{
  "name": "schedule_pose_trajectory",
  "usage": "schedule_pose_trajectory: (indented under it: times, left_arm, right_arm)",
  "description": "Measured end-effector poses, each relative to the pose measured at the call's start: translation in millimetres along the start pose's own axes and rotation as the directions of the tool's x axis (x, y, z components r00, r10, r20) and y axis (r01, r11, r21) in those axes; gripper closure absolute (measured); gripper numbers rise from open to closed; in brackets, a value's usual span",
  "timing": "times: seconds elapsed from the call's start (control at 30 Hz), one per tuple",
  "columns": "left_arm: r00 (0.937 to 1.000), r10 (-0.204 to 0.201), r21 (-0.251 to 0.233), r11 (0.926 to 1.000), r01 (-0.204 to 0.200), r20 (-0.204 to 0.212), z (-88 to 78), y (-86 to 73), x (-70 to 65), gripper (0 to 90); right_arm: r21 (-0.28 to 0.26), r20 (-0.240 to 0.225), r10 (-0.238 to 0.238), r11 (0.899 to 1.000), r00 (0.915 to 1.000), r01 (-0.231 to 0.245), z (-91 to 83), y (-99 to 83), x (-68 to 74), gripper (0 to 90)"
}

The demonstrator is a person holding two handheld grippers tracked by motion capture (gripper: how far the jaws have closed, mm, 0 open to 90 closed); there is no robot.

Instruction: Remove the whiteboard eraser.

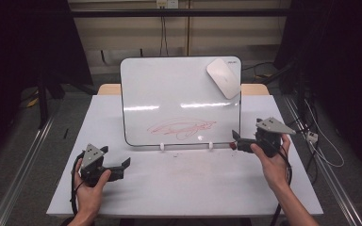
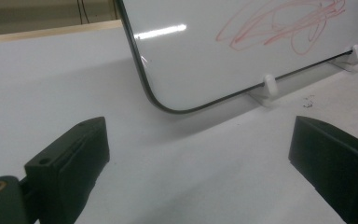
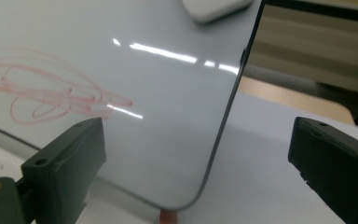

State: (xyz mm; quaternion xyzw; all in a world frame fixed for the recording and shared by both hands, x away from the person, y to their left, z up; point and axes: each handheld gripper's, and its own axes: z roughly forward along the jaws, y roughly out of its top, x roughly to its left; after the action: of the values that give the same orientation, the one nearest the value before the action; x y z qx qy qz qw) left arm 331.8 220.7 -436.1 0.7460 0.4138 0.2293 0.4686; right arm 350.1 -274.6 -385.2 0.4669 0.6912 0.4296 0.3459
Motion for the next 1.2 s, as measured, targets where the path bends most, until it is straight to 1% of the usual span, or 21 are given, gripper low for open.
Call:
schedule_pose_trajectory:
  times: [0.03, 0.1, 0.2, 0.23, 0.27, 0.3, 0.37, 0.4, 0.43, 0.47, 0.57, 0.63, 0.67, 0.73, 0.83, 0.9, 0.97, 1.0, 1.03, 1.1, 1.2]
  left_arm:
    - [1.0, -0.006, -0.006, 1.0, 0.006, 0.0, -0.2, -0.1, -0.8, 4.9]
    - [1.0, -0.003, -0.002, 1.0, 0.003, -0.003, -2.2, 0.3, -1.0, 4.9]
    - [0.9999, -0.013, -0.012, 0.9998, 0.013, -0.006, -3.4, 1.2, -2.3, 4.9]
    - [0.9999, -0.007, -0.01, 0.9999, 0.007, -0.007, -3.8, 1.7, -2.2, 4.9]
    - [0.9999, -0.01, -0.015, 0.9998, 0.01, -0.007, -3.3, 1.9, -2.9, 4.9]
    - [1.0, -0.005, -0.009, 0.9999, 0.005, -0.007, -3.2, 1.9, -3.0, 4.9]
    - [0.9999, -0.012, -0.01, 0.9999, 0.012, -0.004, -2.5, 1.9, -3.0, 4.9]
    - [0.9999, -0.008, -0.004, 1.0, 0.008, -0.008, -2.8, 1.8, -2.0, 4.9]
    - [0.9997, -0.019, -0.009, 0.9998, 0.019, -0.013, -2.7, 1.6, -1.8, 4.9]
    - [0.9998, -0.013, -0.003, 0.9999, 0.013, -0.013, -3.2, 1.8, -0.4, 5.0]
    - [0.9996, -0.018, -0.008, 0.9998, 0.017, -0.022, -3.4, 2.1, 1.7, 4.9]
    - [0.9995, -0.02, -0.011, 0.9997, 0.02, -0.023, -3.5, 1.8, 2.7, 4.9]
    - [0.9997, -0.016, -0.005, 0.9999, 0.016, -0.02, -3.9, 1.7, 3.3, 4.9]
    - [0.9995, -0.025, -0.008, 0.9997, 0.024, -0.021, -3.9, 1.4, 3.2, 4.9]
    - [0.9994, -0.03, -0.015, 0.9994, 0.03, -0.019, -3.7, 1.0, 2.5, 4.9]
    - [0.9997, -0.02, -0.008, 0.9998, 0.02, -0.016, -3.9, 0.5, 2.6, 4.9]
    - [0.9998, -0.01, -0.014, 0.9999, 0.01, -0.02, -3.7, -0.3, 3.3, 4.9]
    - [0.9996, 0.004, -0.003, 1.0, -0.004, -0.028, -3.6, -0.6, 4.4, 4.9]
    - [0.9996, -0.014, -0.009, 0.9999, 0.014, -0.024, -2.7, -1.3, 4.7, 5.0]
    - [0.9994, -0.027, -0.002, 0.9996, 0.027, -0.02, -2.5, -2.1, 6.5, 4.9]
    - [0.9995, -0.027, -0.001, 0.9996, 0.027, -0.017, -2.6, -2.1, 7.0, 5.0]
  right_arm:
    - [-0.005, 0.0, -0.002, 1.0, 1.0, 0.002, 1.8, 6.3, -0.8, 5.6]
    - [0.001, 0.0, -0.015, 1.0, 0.9999, 0.015, 5.9, 18.8, -2.1, 4.5]
    - [0.001, 0.015, -0.042, 0.999, 0.999, 0.042, 12.1, 36.6, -2.8, 4.4]
    - [-0.011, 0.026, -0.052, 0.999, 0.9983, 0.052, 13.5, 41.8, -3.0, 4.7]
    - [-0.029, 0.021, -0.049, 0.998, 0.9986, 0.05, 14.8, 46.1, -3.4, 5.0]
    - [-0.036, 0.021, -0.046, 0.998, 0.9987, 0.046, 16.7, 50.1, -3.8, 5.6]
    - [-0.043, 0.038, -0.07, 0.997, 0.9968, 0.072, 20.9, 57.1, -3.8, 6.8]
    - [-0.032, 0.033, -0.072, 0.997, 0.9969, 0.073, 23.5, 60.1, -4.4, 6.7]
    - [-0.02, 0.031, -0.072, 0.997, 0.9969, 0.072, 25.9, 62.8, -5.1, 6.7]
    - [-0.02, 0.03, -0.074, 0.997, 0.9968, 0.075, 28.1, 65.4, -5.5, 6.6]
    - [-0.02, 0.023, -0.048, 0.999, 0.9986, 0.048, 32.3, 72.2, -8.2, 2.7]
    - [-0.016, 0.036, -0.061, 0.998, 0.9975, 0.061, 34.8, 76.9, -8.9, 2.2]
    - [-0.013, 0.03, -0.062, 0.998, 0.9976, 0.062, 36.8, 79.4, -9.6, 2.1]
    - [0.003, 0.016, -0.052, 0.999, 0.9985, 0.052, 41.2, 84.0, -11.3, 1.8]
    - [0.039, 0.03, -0.096, 0.995, 0.9949, 0.095, 46.9, 92.3, -10.3, 2.3]
    - [0.046, 0.005, -0.102, 0.994, 0.9948, 0.102, 50.9, 97.2, -10.7, 5.5]
    - [0.029, -0.008, -0.132, 0.991, 0.9913, 0.132, 54.3, 100.9, -10.0, 4.2]
    - [0.023, -0.01, -0.135, 0.991, 0.9908, 0.135, 56.5, 102.7, -9.9, 5.2]
    - [0.03, -0.005, -0.131, 0.991, 0.9913, 0.132, 59.2, 104.5, -9.3, 6.6]
    - [0.03, -0.007, -0.149, 0.988, 0.9889, 0.149, 63.5, 108.4, -8.5, 5.1]
    - [0.041, 0.015, -0.186, 0.982, 0.9824, 0.185, 69.6, 116.2, -6.7, 8.1]
